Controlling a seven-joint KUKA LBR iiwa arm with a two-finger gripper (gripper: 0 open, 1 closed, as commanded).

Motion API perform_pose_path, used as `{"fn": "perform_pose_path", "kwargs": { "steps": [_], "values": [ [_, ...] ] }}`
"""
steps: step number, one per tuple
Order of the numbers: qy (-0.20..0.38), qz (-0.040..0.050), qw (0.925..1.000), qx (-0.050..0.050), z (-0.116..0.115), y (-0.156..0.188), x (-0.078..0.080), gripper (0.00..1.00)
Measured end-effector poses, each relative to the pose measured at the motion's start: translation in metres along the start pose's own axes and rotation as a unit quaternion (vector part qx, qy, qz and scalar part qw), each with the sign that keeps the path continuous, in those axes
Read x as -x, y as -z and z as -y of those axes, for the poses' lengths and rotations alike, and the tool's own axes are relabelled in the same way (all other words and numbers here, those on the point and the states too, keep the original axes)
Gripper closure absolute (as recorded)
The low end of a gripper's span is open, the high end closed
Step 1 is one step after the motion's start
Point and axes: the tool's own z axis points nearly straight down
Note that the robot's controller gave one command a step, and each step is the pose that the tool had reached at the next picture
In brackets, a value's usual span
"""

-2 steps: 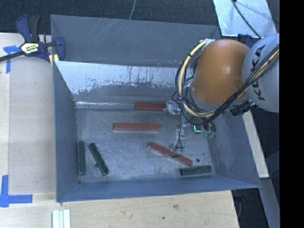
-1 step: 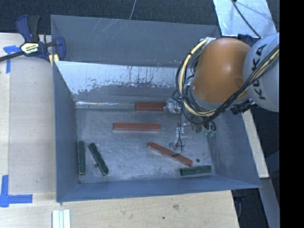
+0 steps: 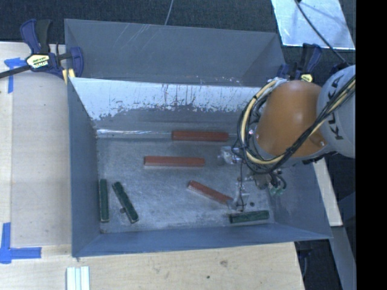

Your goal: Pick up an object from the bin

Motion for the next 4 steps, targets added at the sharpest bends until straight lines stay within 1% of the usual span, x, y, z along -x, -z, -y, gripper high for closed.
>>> {"fn": "perform_pose_path", "kwargs": {
  "steps": [1,2,3,4],
  "values": [
    [-0.062,-0.0038,0.9981,0.000,-0.051,-0.042,-0.025,1.00],
    [-0.062,-0.0038,0.9981,0.000,-0.051,-0.042,-0.025,0.00],
    [-0.062,-0.0038,0.9981,0.000,-0.051,-0.042,-0.025,0.00],
    [0.039,-0.0044,0.9992,0.000,-0.067,-0.029,0.025,0.00]
  ]
}}
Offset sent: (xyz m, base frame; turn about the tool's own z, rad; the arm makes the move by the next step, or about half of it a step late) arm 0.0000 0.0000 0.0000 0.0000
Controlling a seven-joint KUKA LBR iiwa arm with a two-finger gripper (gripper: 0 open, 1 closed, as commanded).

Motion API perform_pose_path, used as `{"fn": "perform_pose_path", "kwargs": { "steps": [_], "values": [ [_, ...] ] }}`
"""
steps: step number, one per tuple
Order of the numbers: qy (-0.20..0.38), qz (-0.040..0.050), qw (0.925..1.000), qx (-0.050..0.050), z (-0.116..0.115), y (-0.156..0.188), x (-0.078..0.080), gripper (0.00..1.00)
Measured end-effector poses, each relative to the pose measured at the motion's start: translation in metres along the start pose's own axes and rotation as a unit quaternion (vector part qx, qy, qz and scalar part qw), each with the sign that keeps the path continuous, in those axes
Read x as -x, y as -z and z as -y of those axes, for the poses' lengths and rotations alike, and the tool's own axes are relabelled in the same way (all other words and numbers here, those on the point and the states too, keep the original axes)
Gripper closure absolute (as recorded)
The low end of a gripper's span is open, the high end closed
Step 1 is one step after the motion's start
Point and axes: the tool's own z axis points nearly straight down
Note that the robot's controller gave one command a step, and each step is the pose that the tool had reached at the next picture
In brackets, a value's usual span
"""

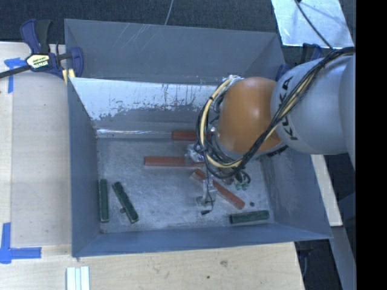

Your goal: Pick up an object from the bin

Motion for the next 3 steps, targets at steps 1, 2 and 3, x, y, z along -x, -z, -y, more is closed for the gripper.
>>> {"fn": "perform_pose_path", "kwargs": {
  "steps": [1,2,3],
  "values": [
    [0.049,0.0002,0.9988,0.000,0.068,0.085,0.000,0.00],
    [0.073,0.0083,0.9973,-0.003,0.057,0.061,0.034,0.00],
    [0.028,0.0036,0.9996,0.000,0.045,-0.008,0.037,0.00]
  ]
}}
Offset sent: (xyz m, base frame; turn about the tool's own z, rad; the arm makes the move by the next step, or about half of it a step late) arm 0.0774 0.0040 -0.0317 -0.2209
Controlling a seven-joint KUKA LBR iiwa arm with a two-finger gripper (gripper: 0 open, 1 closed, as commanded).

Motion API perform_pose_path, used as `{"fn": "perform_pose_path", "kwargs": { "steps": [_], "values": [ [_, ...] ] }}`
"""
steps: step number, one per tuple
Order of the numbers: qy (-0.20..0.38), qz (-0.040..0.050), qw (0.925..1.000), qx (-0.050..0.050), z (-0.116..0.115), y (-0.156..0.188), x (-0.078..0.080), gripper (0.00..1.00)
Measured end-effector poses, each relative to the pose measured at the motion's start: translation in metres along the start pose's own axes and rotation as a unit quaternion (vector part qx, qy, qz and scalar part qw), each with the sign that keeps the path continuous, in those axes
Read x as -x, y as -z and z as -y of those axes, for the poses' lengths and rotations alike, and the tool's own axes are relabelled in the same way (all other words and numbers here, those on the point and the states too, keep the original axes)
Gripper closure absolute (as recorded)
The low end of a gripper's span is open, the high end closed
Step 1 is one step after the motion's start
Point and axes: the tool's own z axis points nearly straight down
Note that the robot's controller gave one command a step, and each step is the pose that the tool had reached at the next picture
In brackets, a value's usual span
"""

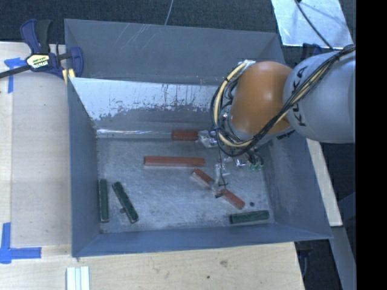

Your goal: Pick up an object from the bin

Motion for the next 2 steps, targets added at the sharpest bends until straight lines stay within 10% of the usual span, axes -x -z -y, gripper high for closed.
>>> {"fn": "perform_pose_path", "kwargs": {
  "steps": [1,2],
  "values": [
    [0.023,-0.0023,0.9997,0.001,0.017,-0.023,-0.017,0.00],
    [0.079,-0.0020,0.9969,0.000,-0.034,0.001,0.026,0.00]
  ]
}}
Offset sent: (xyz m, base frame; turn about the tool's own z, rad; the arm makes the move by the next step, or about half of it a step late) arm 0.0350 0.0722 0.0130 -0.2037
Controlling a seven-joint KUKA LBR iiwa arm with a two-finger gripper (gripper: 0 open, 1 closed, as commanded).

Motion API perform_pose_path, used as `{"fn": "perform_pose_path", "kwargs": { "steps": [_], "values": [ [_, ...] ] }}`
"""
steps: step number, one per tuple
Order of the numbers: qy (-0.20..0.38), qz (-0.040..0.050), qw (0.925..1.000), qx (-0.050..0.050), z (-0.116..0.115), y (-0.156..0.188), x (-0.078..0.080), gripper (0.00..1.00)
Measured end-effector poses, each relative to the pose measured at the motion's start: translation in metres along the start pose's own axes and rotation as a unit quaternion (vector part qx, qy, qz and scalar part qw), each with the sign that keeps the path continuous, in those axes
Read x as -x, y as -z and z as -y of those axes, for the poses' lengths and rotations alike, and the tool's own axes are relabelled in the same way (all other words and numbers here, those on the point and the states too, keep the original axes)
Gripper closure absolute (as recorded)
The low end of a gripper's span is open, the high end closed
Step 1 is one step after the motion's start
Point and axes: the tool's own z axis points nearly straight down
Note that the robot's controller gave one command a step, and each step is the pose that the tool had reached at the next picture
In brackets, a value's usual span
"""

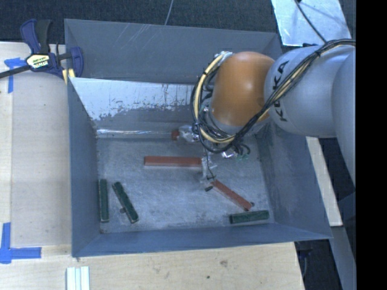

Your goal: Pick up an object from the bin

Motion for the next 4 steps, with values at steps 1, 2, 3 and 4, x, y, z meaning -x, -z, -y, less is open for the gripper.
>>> {"fn": "perform_pose_path", "kwargs": {
  "steps": [1,2,3,4],
  "values": [
    [0.020,0.0023,0.9998,0.002,-0.005,0.003,0.011,0.00],
    [-0.001,0.0012,1.0000,0.000,-0.012,0.001,0.022,0.00],
    [-0.021,0.0015,0.9998,0.001,-0.033,0.003,0.033,0.00],
    [-0.029,-0.0004,0.9996,0.001,-0.018,-0.004,0.008,0.00]
  ]
}}
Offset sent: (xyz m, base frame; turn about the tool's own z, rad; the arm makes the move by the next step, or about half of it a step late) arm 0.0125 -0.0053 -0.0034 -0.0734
